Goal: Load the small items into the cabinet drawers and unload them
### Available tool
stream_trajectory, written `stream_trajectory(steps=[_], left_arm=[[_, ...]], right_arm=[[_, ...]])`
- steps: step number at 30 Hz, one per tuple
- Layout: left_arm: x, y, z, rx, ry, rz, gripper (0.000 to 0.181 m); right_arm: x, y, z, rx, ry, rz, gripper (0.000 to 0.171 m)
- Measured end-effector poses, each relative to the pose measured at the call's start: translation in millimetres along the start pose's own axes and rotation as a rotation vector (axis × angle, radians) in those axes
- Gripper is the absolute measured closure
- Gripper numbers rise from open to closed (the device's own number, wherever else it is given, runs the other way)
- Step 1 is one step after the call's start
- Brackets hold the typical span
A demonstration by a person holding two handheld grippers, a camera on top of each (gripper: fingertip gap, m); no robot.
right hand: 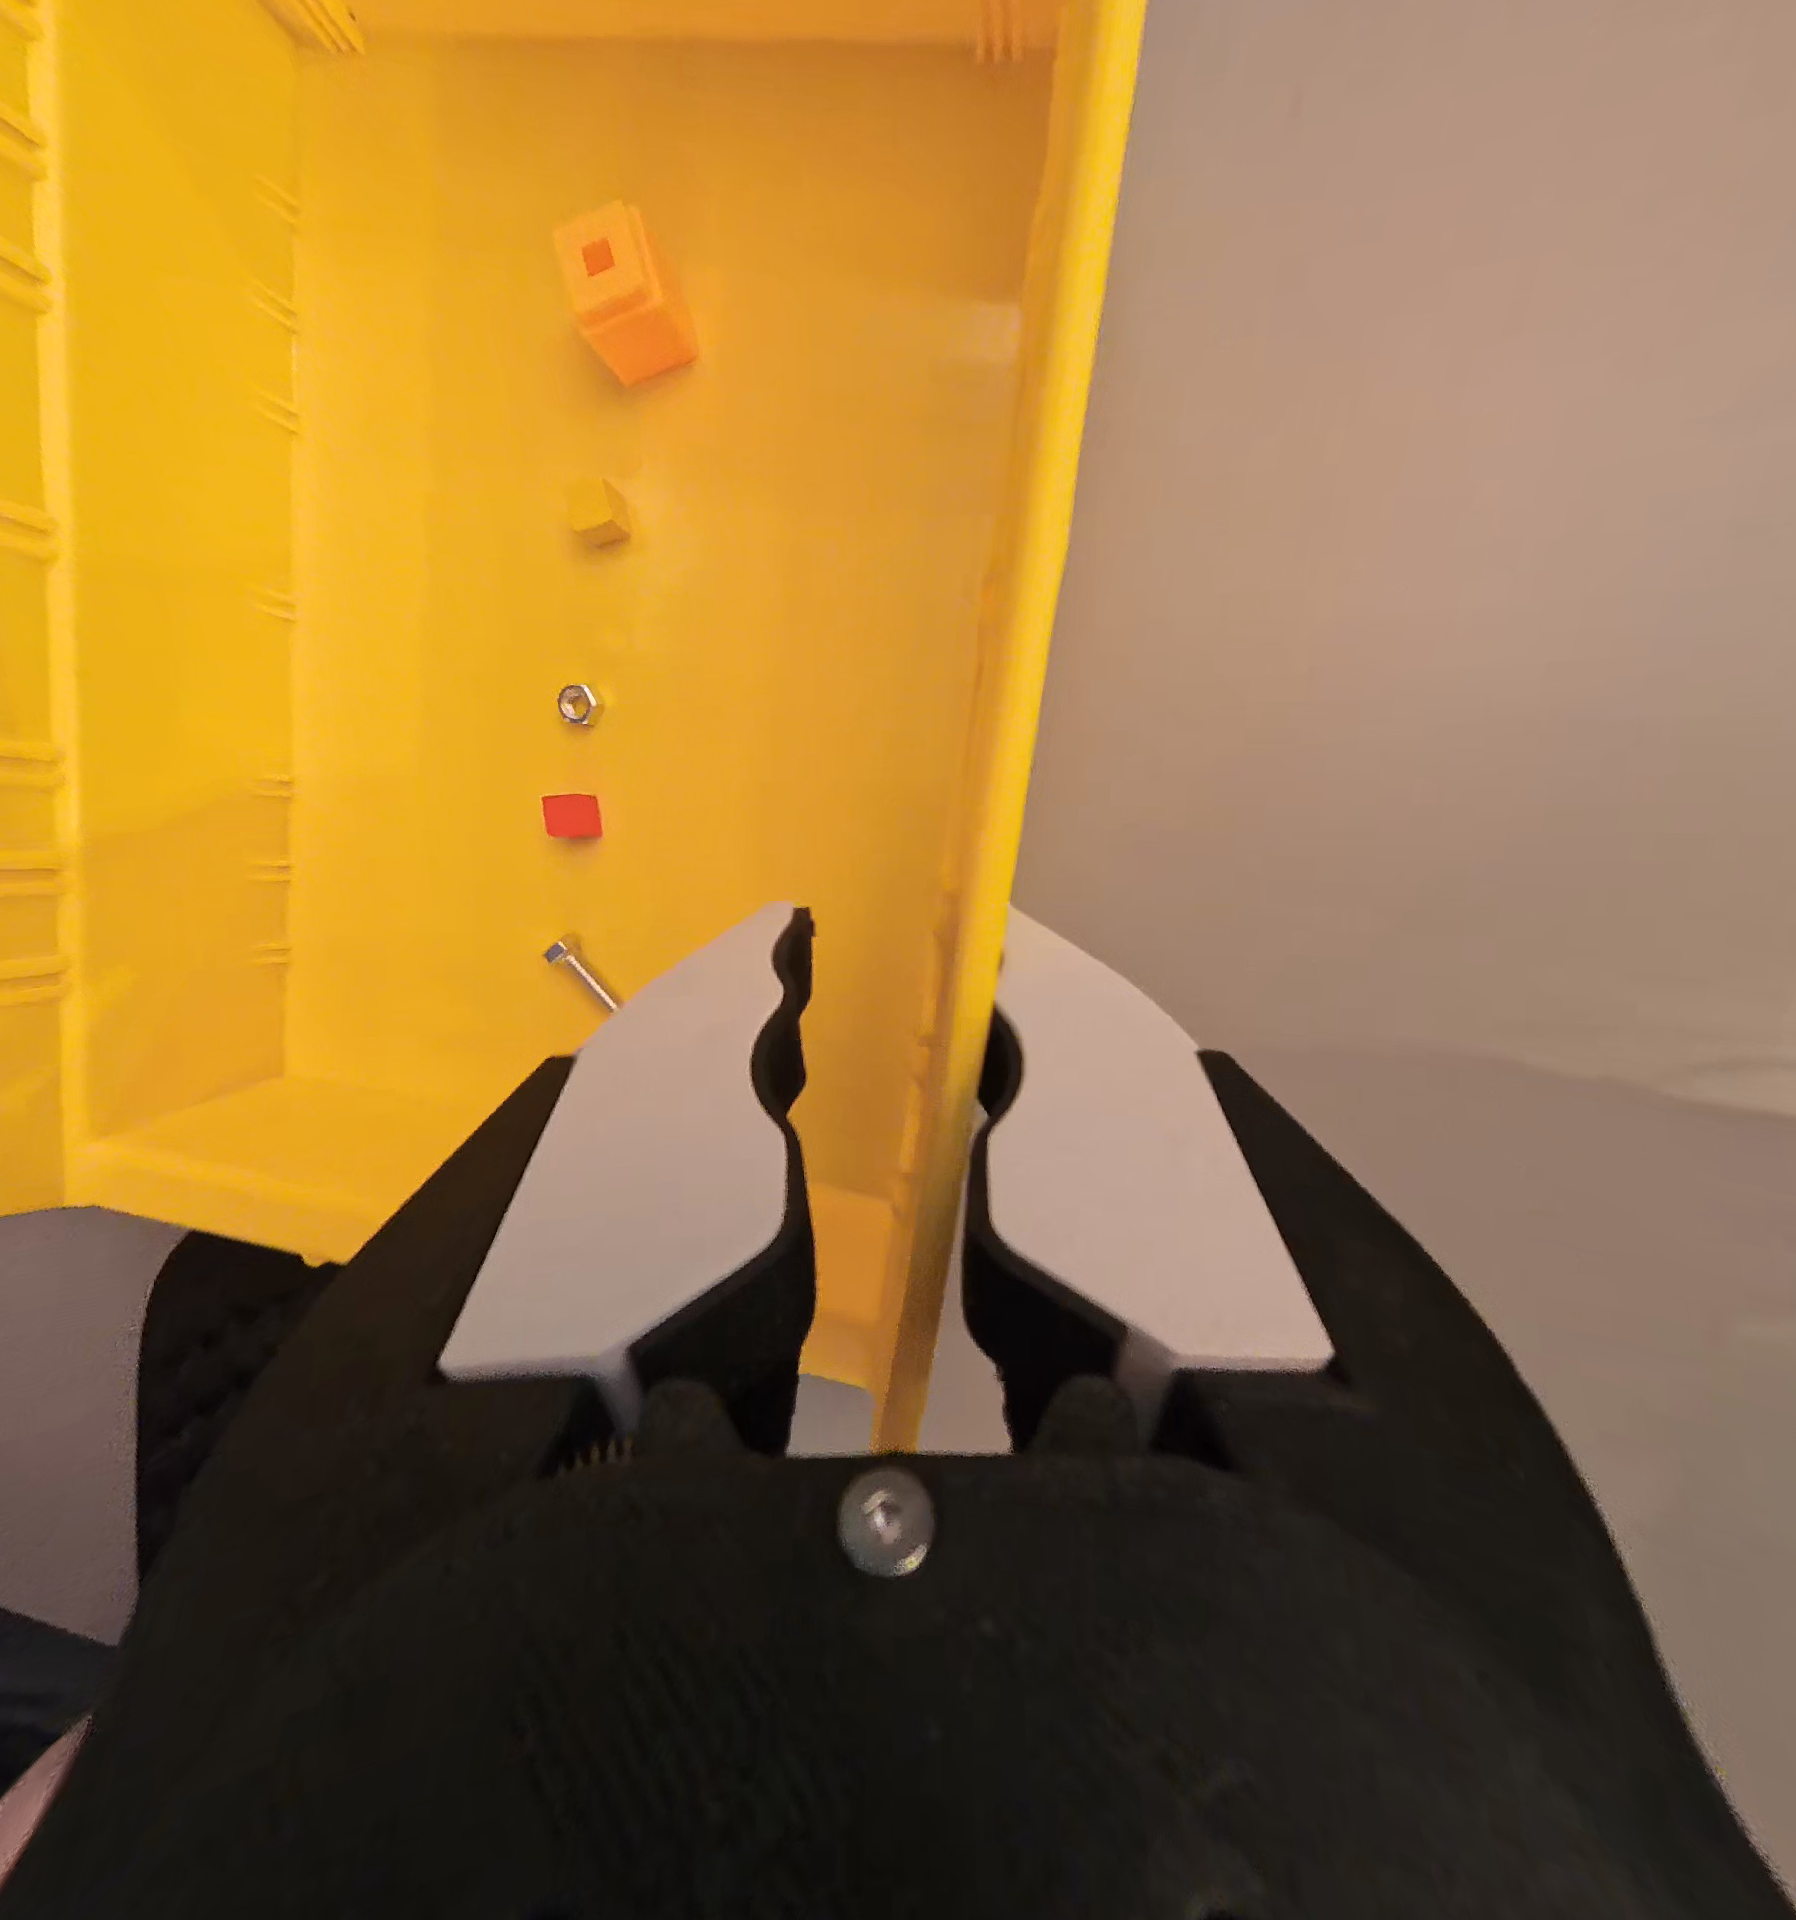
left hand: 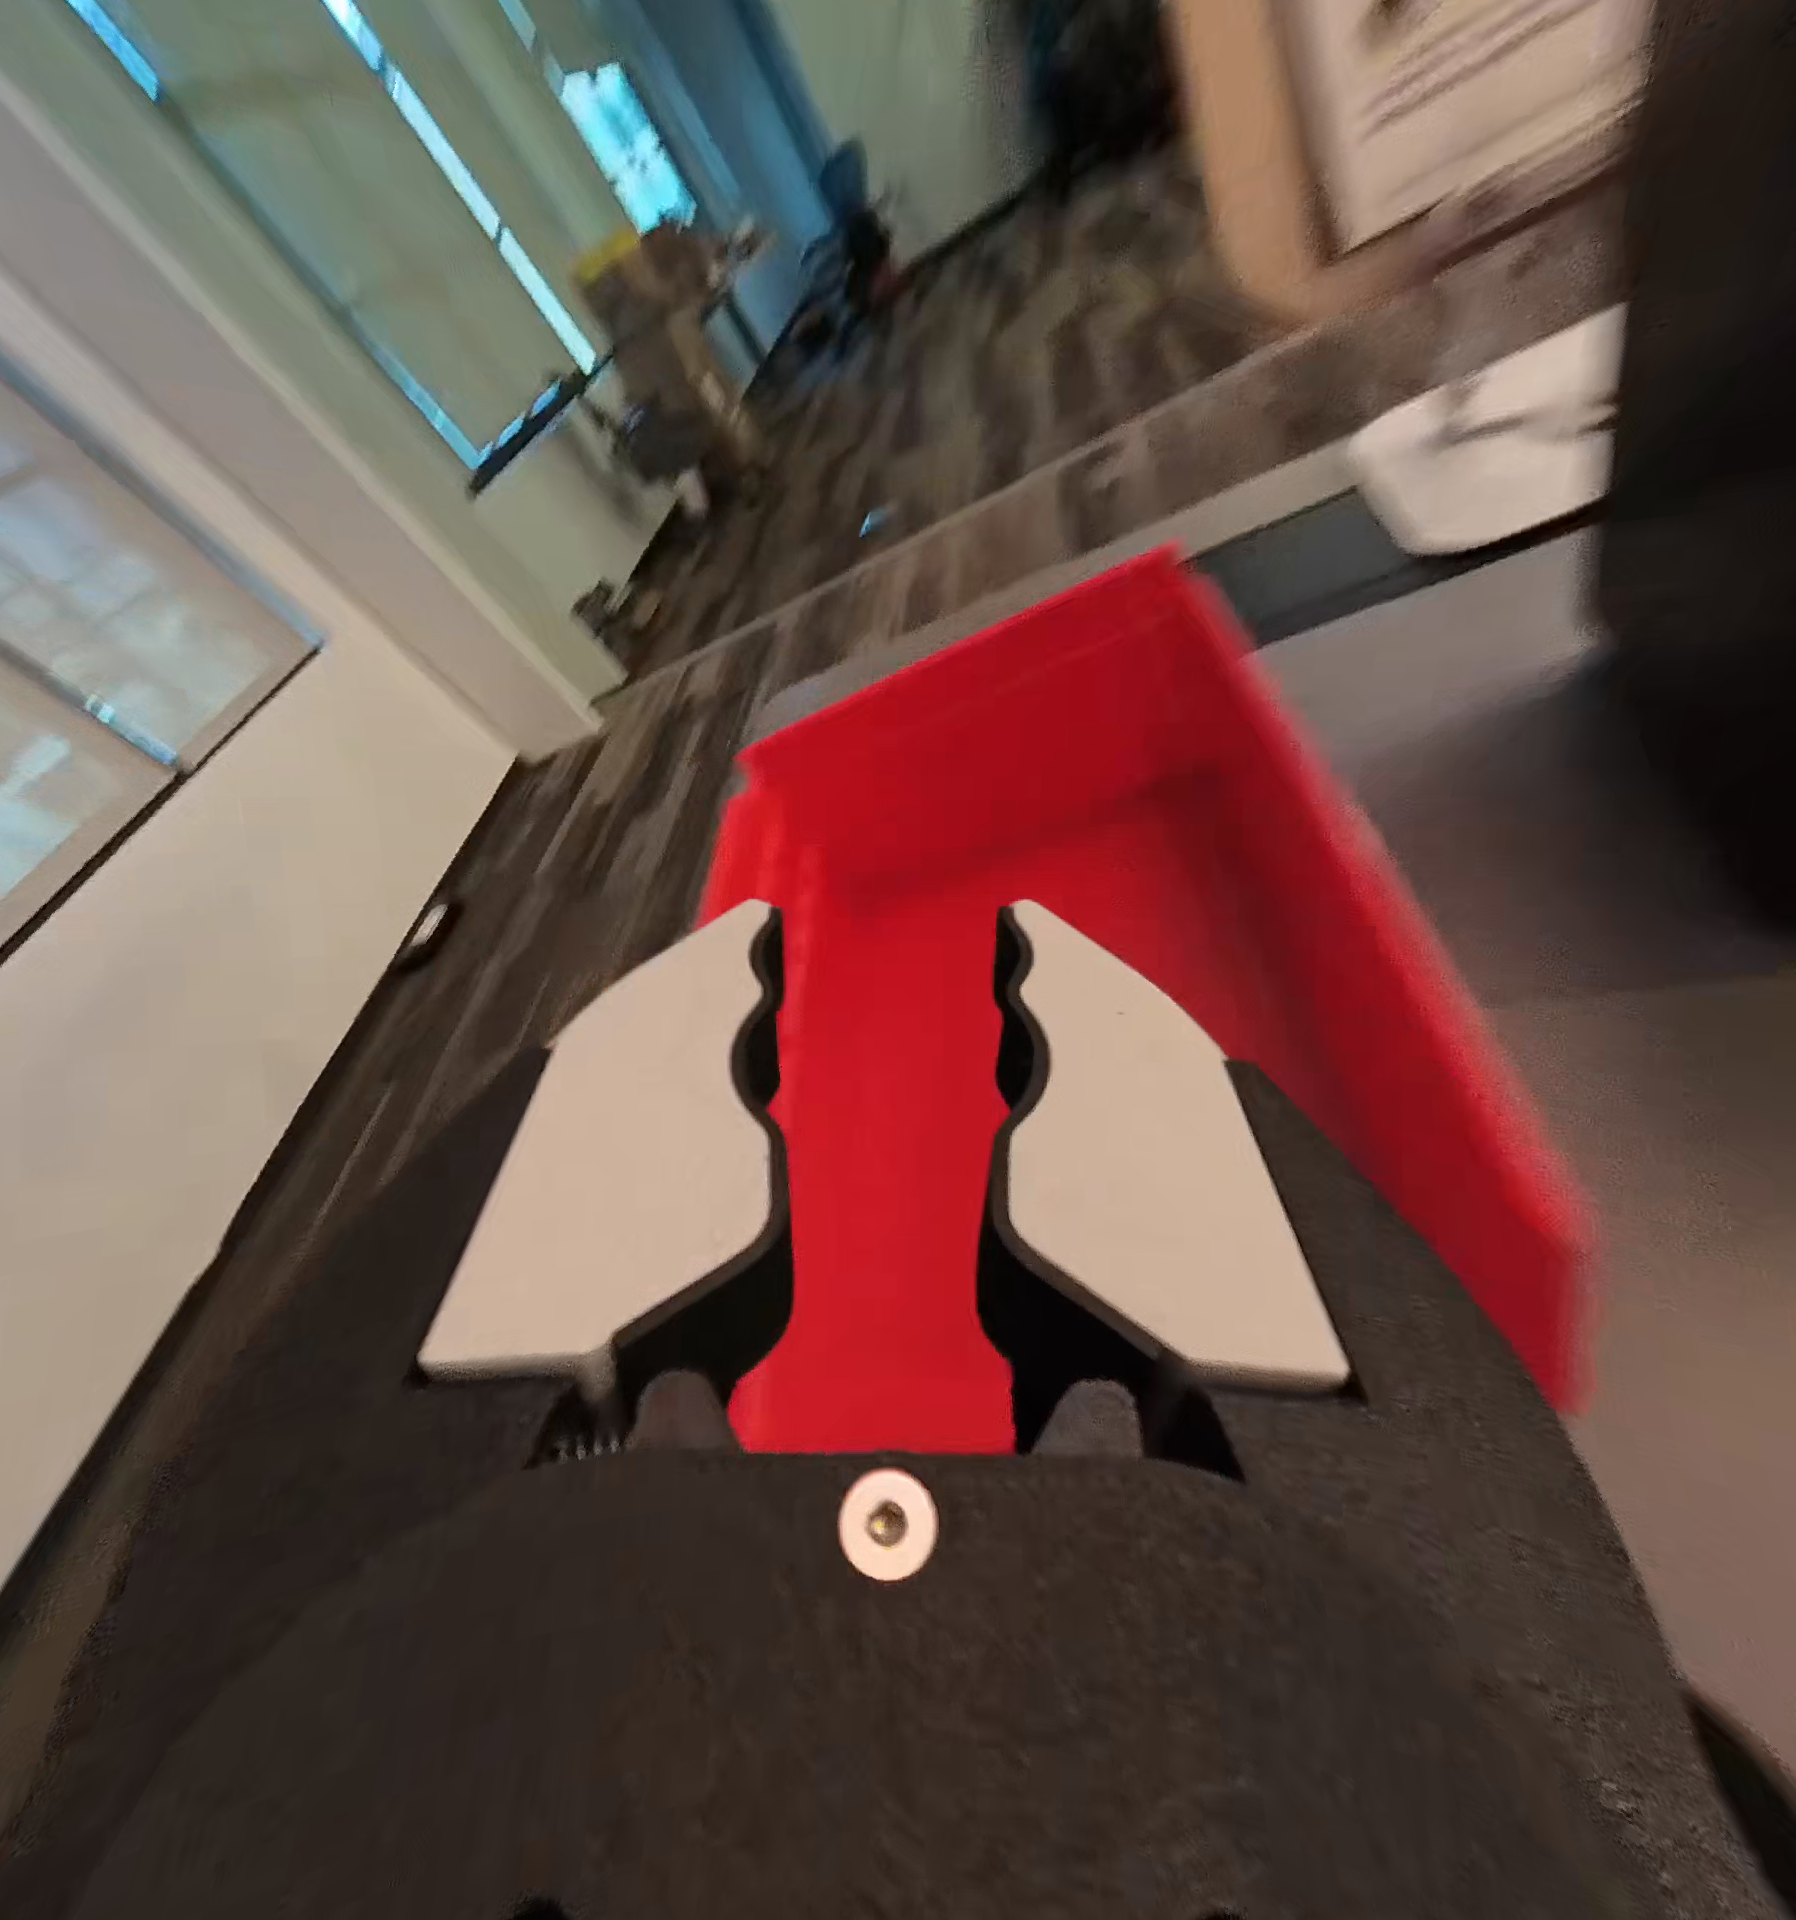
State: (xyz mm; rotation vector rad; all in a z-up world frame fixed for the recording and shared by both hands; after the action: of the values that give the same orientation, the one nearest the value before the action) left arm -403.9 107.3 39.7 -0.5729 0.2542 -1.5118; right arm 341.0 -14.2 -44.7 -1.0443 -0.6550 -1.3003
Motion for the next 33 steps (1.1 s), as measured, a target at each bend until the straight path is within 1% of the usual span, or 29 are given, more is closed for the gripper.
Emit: stream_trajectory(steps=[2, 3, 5, 6, 7, 10, 11, 12, 16, 19, 22, 23, 26, 27, 33], left_arm=[[-26, -36, -18, -0.001, -0.126, -0.008, 0.139], [-39, -49, -28, 0.004, -0.198, -0.044, 0.139], [-60, -64, -45, 0.014, -0.321, -0.151, 0.148], [-68, -69, -53, 0.027, -0.371, -0.191, 0.147], [-76, -74, -60, 0.043, -0.421, -0.224, 0.144], [-94, -77, -78, 0.097, -0.621, -0.364, 0.118], [-99, -77, -82, 0.108, -0.681, -0.406, 0.115], [-104, -75, -85, 0.12, -0.716, -0.433, 0.116], [-116, -67, -88, 0.141, -0.75, -0.515, 0.128], [-119, -57, -95, 0.075, -0.838, -0.561, 0.131], [-123, -51, -102, -0.04, -0.906, -0.541, 0.136], [-125, -52, -102, -0.068, -0.913, -0.526, 0.14], [-127, -55, -104, -0.085, -0.934, -0.515, 0.155], [-127, -56, -106, -0.087, -0.952, -0.523, 0.157], [-131, -55, -106, -0.087, -0.992, -0.55, 0.158]], right_arm=[[-4, 0, 1, -0.006, -0.028, -0.022, 0.142], [-6, 0, 1, -0.008, -0.047, -0.028, 0.142], [-8, -2, -1, -0.009, -0.085, -0.043, 0.142], [-9, -3, -1, -0.014, -0.092, -0.043, 0.141], [-9, -3, -1, -0.023, -0.096, -0.039, 0.141], [-10, -2, -3, -0.05, -0.118, -0.042, 0.143], [-10, -1, -3, -0.062, -0.126, -0.048, 0.145], [-11, 0, -3, -0.075, -0.133, -0.054, 0.146], [-13, 2, -3, -0.133, -0.149, -0.076, 0.148], [-15, 4, -1, -0.179, -0.159, -0.084, 0.148], [-20, 5, 1, -0.224, -0.19, -0.095, 0.148], [-21, 5, 2, -0.228, -0.198, -0.111, 0.148], [-24, 6, 7, -0.248, -0.192, -0.129, 0.147], [-24, 6, 7, -0.252, -0.188, -0.123, 0.147], [-24, 7, 8, -0.296, -0.172, -0.054, 0.148]])
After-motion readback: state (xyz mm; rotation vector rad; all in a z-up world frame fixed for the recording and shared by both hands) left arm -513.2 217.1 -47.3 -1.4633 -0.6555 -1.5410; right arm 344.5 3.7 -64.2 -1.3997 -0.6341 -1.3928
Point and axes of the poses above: each gripper's, where its closed fingertips meet, x back along the fingers, z out of its top, y = z × x across the jaws, the point moved 7 cm from there along x, back along the fingers, and after that the axes turned 5 degrees about z, right-handed, at the moved point
